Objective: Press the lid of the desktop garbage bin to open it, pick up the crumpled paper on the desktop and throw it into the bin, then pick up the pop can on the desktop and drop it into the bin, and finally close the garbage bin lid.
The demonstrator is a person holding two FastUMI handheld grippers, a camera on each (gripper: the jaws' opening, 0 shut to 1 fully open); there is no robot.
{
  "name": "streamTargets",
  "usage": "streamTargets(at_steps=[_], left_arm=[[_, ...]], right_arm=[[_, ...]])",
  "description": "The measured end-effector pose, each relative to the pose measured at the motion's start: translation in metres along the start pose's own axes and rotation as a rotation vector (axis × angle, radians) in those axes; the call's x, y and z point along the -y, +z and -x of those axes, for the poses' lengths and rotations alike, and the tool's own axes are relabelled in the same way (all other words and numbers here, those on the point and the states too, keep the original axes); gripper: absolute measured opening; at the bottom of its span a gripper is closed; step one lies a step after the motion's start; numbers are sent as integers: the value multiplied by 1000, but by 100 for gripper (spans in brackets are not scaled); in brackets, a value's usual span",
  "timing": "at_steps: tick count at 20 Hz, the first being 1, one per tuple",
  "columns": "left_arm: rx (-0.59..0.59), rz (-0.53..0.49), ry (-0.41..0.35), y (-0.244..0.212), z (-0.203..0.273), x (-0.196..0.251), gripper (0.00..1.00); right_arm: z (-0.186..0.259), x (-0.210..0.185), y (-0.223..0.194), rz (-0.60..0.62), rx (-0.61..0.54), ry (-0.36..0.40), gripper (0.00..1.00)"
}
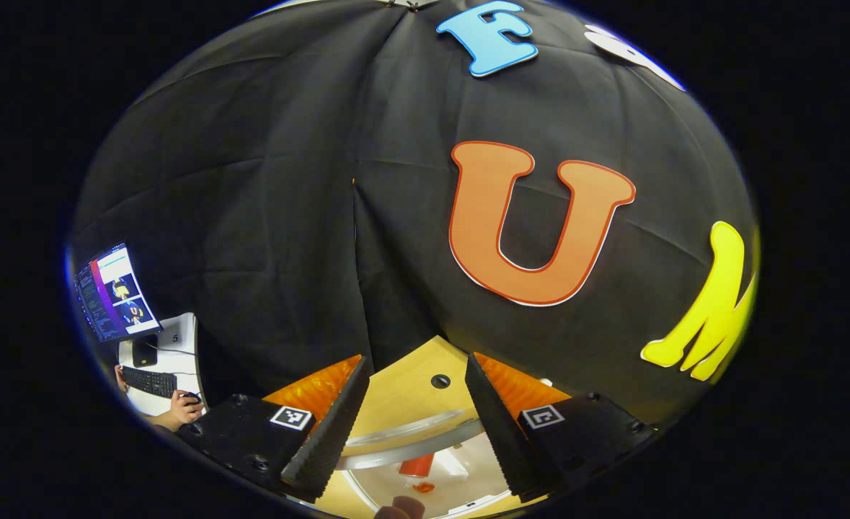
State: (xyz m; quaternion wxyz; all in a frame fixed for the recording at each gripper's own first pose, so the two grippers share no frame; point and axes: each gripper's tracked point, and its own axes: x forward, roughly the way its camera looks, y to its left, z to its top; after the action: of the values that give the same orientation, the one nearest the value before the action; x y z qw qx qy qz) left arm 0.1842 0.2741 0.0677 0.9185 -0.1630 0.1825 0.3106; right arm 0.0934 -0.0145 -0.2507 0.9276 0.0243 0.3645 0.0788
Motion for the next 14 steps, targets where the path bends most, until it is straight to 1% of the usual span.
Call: streamTargets(at_steps=[2, 5, 6, 8, 11, 14], left_arm=[[1, 17, -9, -13, 13, 11, 90], [22, 22, 3, -32, 30, 15, 90], [21, 29, 0, -42, 35, 18, 90], [0, 33, -22, -69, 47, 29, 90], [-21, -12, -39, -108, 60, 41, 90], [-22, -36, -32, -140, 67, 48, 90]], right_arm=[[-1, -2, -1, 17, -1, 1, 98], [-1, -5, -3, 37, 1, 7, 97], [0, -5, -4, 46, 5, 6, 99], [1, -5, -5, 65, 16, 0, 97], [6, -9, 0, 84, 47, 17, 97], [7, -5, 7, 85, 79, 28, 99]])
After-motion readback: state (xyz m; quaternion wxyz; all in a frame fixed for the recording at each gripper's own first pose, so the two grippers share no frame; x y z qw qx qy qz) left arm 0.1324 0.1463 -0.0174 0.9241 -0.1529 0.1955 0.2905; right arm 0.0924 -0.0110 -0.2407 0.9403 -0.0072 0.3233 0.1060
